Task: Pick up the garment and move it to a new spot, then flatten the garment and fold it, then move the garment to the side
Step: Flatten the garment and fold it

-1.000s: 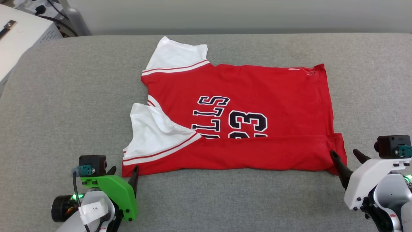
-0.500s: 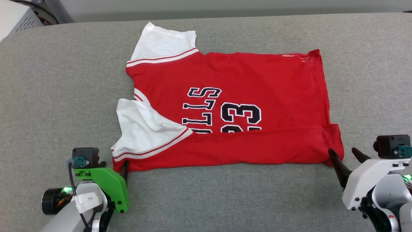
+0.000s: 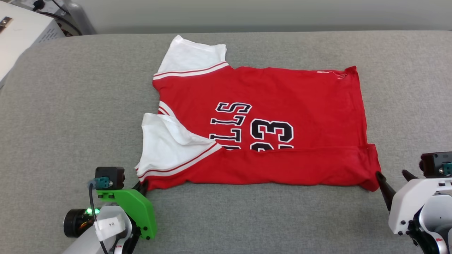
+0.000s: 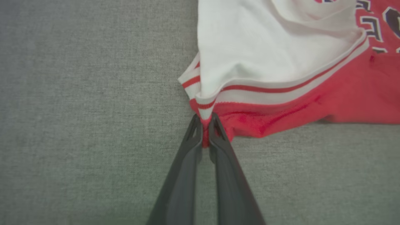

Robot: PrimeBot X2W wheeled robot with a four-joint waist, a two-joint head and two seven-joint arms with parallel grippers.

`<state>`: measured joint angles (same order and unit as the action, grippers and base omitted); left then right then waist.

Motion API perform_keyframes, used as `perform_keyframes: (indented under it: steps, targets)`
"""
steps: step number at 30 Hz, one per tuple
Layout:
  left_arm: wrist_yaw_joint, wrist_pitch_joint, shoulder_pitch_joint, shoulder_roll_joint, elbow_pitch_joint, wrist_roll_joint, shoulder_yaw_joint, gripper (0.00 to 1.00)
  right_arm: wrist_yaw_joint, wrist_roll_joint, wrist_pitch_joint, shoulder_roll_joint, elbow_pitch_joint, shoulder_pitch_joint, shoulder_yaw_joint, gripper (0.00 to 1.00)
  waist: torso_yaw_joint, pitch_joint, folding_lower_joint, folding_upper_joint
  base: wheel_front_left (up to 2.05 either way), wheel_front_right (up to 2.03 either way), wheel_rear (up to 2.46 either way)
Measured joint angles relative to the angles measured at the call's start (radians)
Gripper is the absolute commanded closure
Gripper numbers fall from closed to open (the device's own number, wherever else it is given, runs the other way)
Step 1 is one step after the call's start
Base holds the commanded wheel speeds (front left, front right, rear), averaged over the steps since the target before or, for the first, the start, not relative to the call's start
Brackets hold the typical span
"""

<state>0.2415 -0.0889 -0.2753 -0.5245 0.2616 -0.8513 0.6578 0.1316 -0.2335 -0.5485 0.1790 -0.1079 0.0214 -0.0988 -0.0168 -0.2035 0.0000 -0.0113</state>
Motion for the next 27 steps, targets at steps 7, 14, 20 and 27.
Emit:
perform_keyframes:
  steps: [7, 14, 20, 27]
  targets:
    - [0.035, 0.026, 0.011, -0.017, -0.150, 0.024, -0.002, 1.00, 0.000, 0.009, -0.019, -0.021, 0.078, 0.002, -0.028, 0.00, 0.041, 0.022, 0.0000, 0.0000, 0.00, 0.00, 0.00]
    - [0.049, 0.012, 0.013, -0.040, -0.227, 0.026, 0.005, 1.00, 0.000, 0.028, -0.013, -0.018, 0.188, 0.052, -0.046, 0.00, 0.067, 0.006, 0.0000, 0.0000, 0.00, 0.00, 0.00]
    - [0.054, 0.004, 0.013, -0.045, -0.250, 0.049, 0.013, 1.00, 0.000, 0.025, -0.015, -0.021, 0.247, 0.087, -0.035, 0.00, 0.079, -0.017, 0.0000, 0.0000, 0.00, 0.00, 0.00]
    - [0.054, -0.005, 0.013, -0.049, -0.243, 0.054, 0.020, 1.00, -0.001, -0.001, -0.041, -0.014, 0.278, 0.094, -0.019, 1.00, 0.085, -0.027, 0.0000, 0.0000, 0.00, 0.00, 0.00]
